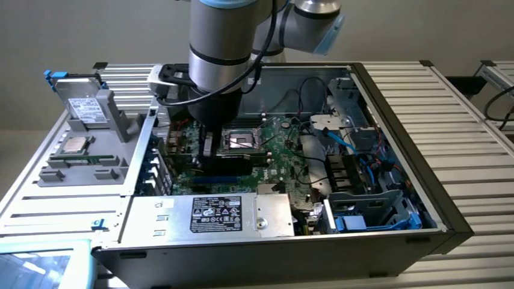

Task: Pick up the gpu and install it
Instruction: 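Insert the gpu into the slot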

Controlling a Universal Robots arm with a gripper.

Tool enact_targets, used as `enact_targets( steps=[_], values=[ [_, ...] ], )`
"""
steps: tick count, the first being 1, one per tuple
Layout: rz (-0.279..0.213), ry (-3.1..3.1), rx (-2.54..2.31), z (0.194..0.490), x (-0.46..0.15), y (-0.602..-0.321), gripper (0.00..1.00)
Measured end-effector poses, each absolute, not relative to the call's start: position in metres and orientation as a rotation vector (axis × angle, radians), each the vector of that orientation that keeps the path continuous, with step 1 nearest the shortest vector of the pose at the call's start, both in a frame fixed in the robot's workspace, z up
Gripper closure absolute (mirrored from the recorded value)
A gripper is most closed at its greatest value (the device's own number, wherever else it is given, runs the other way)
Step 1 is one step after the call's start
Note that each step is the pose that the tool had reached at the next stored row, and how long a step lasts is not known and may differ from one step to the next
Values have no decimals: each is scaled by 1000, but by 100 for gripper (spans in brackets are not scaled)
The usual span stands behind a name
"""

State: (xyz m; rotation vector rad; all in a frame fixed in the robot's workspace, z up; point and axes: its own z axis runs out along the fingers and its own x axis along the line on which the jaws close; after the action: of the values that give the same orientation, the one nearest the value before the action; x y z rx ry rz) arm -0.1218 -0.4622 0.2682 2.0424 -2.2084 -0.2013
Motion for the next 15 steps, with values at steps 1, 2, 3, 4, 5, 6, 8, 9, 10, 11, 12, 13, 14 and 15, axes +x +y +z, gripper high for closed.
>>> enact_targets(
  steps=[1, 2, 3, 4, 5, 6, 8, 9, 10, 11, 12, 13, 14, 15],
  values=[
    [-204, -2207, 2041, 268, -122, -462, 72],
    [-204, -2207, 2040, 268, -122, -462, 72],
    [-204, -2207, 2040, 268, -122, -462, 72],
    [-204, -2207, 2040, 268, -122, -462, 72],
    [-204, -2207, 2040, 268, -122, -462, 72],
    [-204, -2207, 2040, 268, -122, -462, 72],
    [-204, -2207, 2040, 268, -122, -462, 72],
    [-204, -2207, 2040, 268, -122, -462, 72],
    [-203, -2207, 2040, 268, -122, -462, 72],
    [-203, -2207, 2040, 268, -122, -462, 72],
    [-202, -2206, 2039, 268, -122, -462, 72],
    [-201, -2206, 2039, 268, -122, -462, 72],
    [-199, -2205, 2038, 268, -122, -462, 72],
    [-198, -2205, 2037, 268, -122, -462, 72]
  ],
)
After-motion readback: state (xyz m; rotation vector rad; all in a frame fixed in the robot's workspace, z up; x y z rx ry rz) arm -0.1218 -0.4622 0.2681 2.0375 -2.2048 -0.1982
